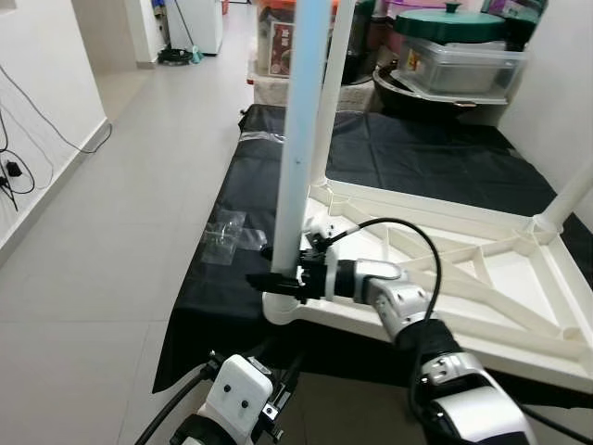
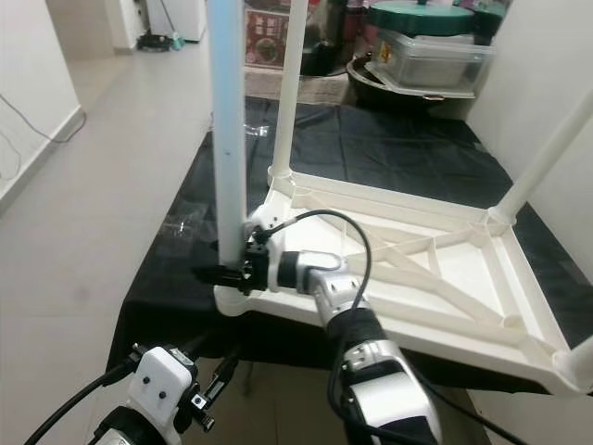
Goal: Building children table
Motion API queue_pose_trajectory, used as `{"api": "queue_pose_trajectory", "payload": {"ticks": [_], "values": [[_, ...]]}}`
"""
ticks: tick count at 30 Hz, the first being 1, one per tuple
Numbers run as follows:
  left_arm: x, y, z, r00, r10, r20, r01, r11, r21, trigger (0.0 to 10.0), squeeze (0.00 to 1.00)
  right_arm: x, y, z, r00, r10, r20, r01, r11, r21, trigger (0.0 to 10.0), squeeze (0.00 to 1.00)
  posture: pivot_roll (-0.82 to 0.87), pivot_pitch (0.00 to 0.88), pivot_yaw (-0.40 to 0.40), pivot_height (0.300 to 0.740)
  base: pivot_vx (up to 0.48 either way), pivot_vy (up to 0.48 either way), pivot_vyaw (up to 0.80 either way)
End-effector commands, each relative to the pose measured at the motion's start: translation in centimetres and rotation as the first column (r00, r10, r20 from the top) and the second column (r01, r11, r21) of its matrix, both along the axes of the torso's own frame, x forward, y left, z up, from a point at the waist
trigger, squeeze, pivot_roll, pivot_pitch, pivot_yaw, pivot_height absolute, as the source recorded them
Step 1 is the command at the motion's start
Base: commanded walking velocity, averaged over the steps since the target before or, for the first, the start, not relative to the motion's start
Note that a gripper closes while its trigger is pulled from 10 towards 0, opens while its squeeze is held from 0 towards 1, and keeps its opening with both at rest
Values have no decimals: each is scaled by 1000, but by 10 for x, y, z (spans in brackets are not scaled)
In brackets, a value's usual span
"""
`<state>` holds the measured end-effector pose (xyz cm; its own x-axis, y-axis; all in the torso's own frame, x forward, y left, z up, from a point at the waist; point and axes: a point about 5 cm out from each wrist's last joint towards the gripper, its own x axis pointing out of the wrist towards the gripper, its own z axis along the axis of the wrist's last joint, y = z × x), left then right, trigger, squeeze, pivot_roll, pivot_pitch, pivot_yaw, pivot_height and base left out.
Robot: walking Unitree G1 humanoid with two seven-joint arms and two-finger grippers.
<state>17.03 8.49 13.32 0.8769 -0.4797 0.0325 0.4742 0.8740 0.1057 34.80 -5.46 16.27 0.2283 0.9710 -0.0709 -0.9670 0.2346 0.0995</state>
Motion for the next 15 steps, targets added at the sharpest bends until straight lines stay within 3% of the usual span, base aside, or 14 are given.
{"api": "queue_pose_trajectory", "payload": {"ticks": [1,3,4,5,6,7,8,9,10,11,12,13,15], "values": [[-2,-1,-1,1000,-2,-8,2,1000,-1,10000,0,-1,9,-8,999,-32,16,33,999,-26,0,0,144,55,-116,740,0,0,0],[-2,-1,-1,1000,-2,-8,2,1000,-1,10000,0,-1,9,-8,999,-32,16,33,999,-26,0,0,144,55,-116,740,0,0,0],[-2,-1,-2,1000,-2,-9,2,1000,-2,10000,0,6,6,-10,985,-170,21,171,985,-25,0,0,139,51,-118,740,0,0,0],[-2,-1,-2,1000,-2,-9,2,1000,-2,10000,0,6,6,-10,985,-170,21,171,985,-25,0,0,139,51,-118,740,0,0,0],[-2,-1,-2,1000,-3,-11,3,1000,-3,10000,0,12,0,-12,944,-331,6,331,944,3,0,0,133,50,-113,740,0,0,0],[-2,-1,-2,1000,-3,-11,3,1000,-3,10000,0,12,0,-12,944,-331,6,331,944,3,0,0,133,50,-113,740,0,0,0],[-2,-1,-2,1000,-5,-13,5,1000,-4,10000,0,17,-9,-14,865,-501,-23,502,864,35,0,0,127,51,-109,740,0,0,0],[-2,-1,-2,1000,-5,-13,5,1000,-4,10000,0,17,-9,-14,865,-501,-23,502,864,35,0,0,127,51,-109,740,0,0,0],[-2,-1,-2,1000,-8,-14,8,1000,-6,10000,0,21,-22,-15,734,-676,-59,679,733,48,0,0,122,51,-107,740,0,0,0],[-2,-1,-2,1000,-10,-14,9,1000,-6,10000,0,22,-30,-16,632,-770,-82,775,631,46,0,0,121,51,-106,740,0,0,0],[-2,-1,-2,1000,-10,-14,9,1000,-6,10000,0,22,-30,-16,632,-770,-82,775,631,46,0,0,121,51,-106,740,0,0,0],[-2,0,-2,1000,-12,-15,12,1000,-6,10000,0,21,-46,-19,440,-895,-72,898,439,23,0,0,117,52,-104,740,0,0,0],[-2,0,-2,1000,-12,-15,12,1000,-6,10000,0,21,-46,-19,440,-895,-72,898,439,23,0,0,117,52,-104,740,0,0,0]]}}
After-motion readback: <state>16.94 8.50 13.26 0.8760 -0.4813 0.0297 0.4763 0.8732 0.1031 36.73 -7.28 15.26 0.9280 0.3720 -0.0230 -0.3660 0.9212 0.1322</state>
